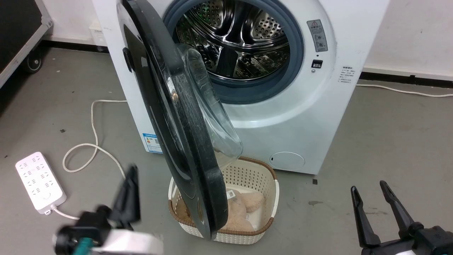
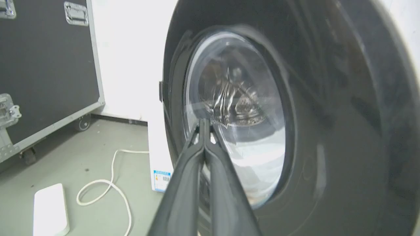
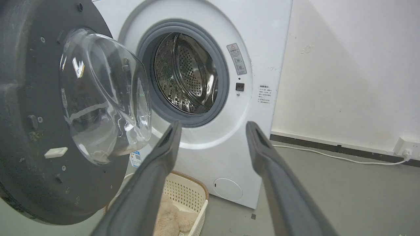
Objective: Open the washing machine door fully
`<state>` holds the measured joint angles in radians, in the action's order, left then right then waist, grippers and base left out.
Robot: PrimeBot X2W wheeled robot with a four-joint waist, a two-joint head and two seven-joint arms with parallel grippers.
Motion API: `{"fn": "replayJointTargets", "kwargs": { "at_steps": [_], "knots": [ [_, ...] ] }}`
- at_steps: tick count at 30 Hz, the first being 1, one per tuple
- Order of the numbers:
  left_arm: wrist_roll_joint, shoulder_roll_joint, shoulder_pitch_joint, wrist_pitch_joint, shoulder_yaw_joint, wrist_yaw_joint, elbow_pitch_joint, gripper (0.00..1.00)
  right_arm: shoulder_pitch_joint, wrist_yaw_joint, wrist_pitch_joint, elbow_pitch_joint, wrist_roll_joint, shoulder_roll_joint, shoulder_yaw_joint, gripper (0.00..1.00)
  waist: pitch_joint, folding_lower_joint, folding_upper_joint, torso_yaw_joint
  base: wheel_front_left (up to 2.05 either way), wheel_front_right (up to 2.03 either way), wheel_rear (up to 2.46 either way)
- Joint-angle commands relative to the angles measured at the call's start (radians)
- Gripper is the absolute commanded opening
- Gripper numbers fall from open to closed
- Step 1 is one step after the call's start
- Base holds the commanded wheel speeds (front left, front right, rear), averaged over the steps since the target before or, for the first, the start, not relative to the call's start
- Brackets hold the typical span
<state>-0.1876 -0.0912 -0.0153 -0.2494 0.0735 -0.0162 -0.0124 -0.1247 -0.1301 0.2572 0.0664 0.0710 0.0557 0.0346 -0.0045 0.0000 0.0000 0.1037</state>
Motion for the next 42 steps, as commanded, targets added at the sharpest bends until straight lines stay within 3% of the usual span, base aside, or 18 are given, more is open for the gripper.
{"fn": "replayJointTargets", "kwargs": {
  "at_steps": [1, 9, 17, 22, 28, 34, 42],
  "knots": [
    [-0.011, 0.002, 0.028, -0.009, -0.011, -0.007, -0.044, 0.00, -0.012, -0.001, 0.004, -0.002, 0.007, -0.005, 0.001, 1.00, -0.002, 0.0000, 0.0000, 0.002, 0.00, 0.00, 0.00],
    [0.008, 0.001, 0.134, 0.052, 0.003, -0.037, -0.377, 0.00, -0.010, -0.001, 0.004, -0.006, 0.017, -0.005, 0.014, 1.00, -0.011, 0.0000, 0.0000, 0.004, 0.00, 0.00, 0.00],
    [-0.020, 0.022, 0.176, 0.219, 0.178, -0.015, -0.515, 0.00, -0.002, -0.001, 0.004, -0.012, 0.034, -0.005, 0.012, 1.00, -0.008, 0.0000, 0.0000, -0.003, 0.00, 0.00, 0.00],
    [-0.020, 0.031, 0.146, 0.271, 0.329, -0.008, -0.452, 0.00, 0.007, -0.001, 0.004, -0.013, 0.037, -0.005, 0.015, 1.00, 0.002, 0.0000, 0.0000, -0.009, 0.00, 0.00, 0.00],
    [-0.044, 0.038, 0.096, 0.270, 0.446, -0.042, -0.311, 0.00, 0.014, -0.001, 0.004, -0.011, 0.036, -0.005, 0.018, 1.00, 0.019, 0.0000, 0.0000, -0.018, 0.00, 0.00, 0.00],
    [-0.032, 0.036, 0.087, 0.260, 0.476, -0.054, -0.131, 0.00, 0.019, -0.001, 0.004, -0.009, 0.042, -0.005, 0.023, 1.00, 0.034, 0.0000, 0.0000, -0.020, 0.00, 0.00, 0.00],
    [-0.074, 0.037, 0.093, 0.220, 0.426, -0.091, 0.029, 0.00, 0.023, -0.001, 0.005, -0.012, 0.045, -0.005, 0.020, 1.00, 0.048, 0.0000, 0.0000, -0.008, 0.00, 0.00, 0.00]
  ]
}}
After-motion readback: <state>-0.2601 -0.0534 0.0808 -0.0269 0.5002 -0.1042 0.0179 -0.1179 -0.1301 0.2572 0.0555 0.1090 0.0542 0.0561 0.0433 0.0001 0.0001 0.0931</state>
